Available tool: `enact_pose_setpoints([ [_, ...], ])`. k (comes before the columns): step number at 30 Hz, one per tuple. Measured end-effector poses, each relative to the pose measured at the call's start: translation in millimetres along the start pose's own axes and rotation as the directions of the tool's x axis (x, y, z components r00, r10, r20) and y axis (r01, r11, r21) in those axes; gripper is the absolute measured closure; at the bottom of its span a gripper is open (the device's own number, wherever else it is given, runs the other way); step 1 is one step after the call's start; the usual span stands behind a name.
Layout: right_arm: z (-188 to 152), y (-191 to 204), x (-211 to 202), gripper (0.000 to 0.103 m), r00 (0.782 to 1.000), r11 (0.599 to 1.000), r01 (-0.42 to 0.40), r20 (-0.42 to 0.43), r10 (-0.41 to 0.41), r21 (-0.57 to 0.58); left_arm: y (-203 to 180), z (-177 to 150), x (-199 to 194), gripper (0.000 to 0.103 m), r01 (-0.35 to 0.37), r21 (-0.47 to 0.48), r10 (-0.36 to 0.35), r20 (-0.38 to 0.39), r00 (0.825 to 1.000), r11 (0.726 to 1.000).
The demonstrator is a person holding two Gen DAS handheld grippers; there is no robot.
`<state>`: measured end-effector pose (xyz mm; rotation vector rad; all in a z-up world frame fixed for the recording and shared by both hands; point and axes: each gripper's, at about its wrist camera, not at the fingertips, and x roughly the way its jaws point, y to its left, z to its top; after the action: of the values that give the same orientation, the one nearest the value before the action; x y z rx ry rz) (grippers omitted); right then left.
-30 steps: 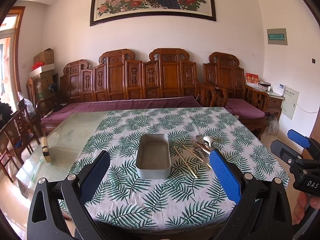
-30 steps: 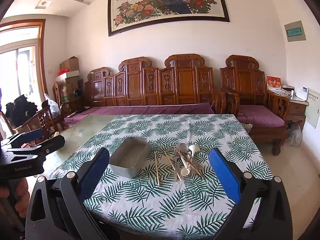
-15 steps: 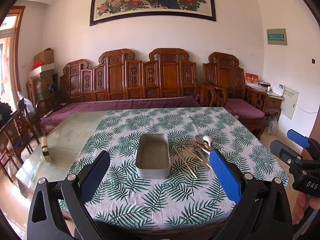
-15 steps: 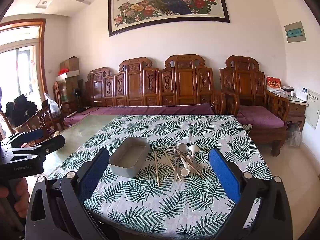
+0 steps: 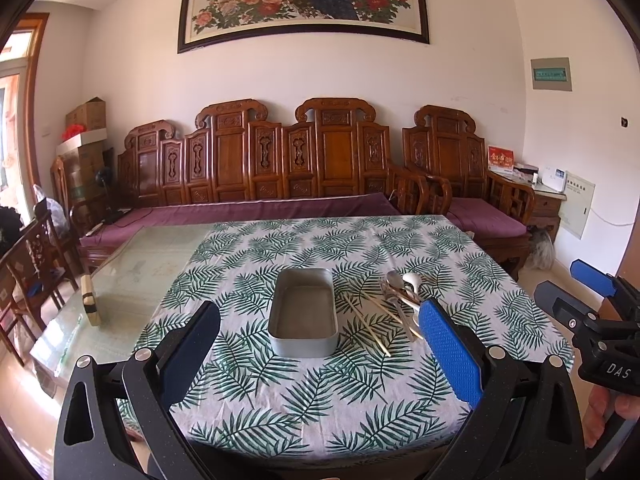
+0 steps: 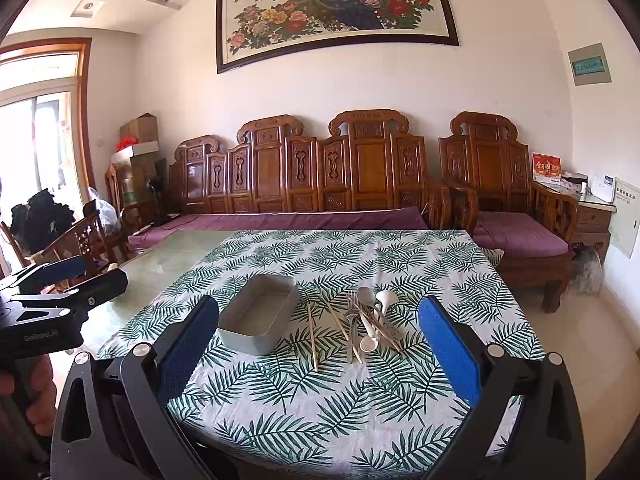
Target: Organize utensils
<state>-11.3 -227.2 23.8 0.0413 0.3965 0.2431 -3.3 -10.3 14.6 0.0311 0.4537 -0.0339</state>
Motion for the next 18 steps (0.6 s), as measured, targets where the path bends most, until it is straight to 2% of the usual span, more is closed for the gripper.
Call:
enact_pose_setpoints([
  [14,0.4,-0.2,-1.7,0.003,1.0,1.0,0.001,-0.001,-0.001,0.001,1.0,-3.3,1.1,0.007,0.003,0.004,-0.002,-0.003,1.0,1.0],
  [18,-2.2,-0.6,0.7,0.003,1.0,1.0,0.001,-0.007,-0.001,0.002,2.1,-9.3,11.7,0.007,-0.005,0.005,0.005,-0.027,1.0,1.0],
])
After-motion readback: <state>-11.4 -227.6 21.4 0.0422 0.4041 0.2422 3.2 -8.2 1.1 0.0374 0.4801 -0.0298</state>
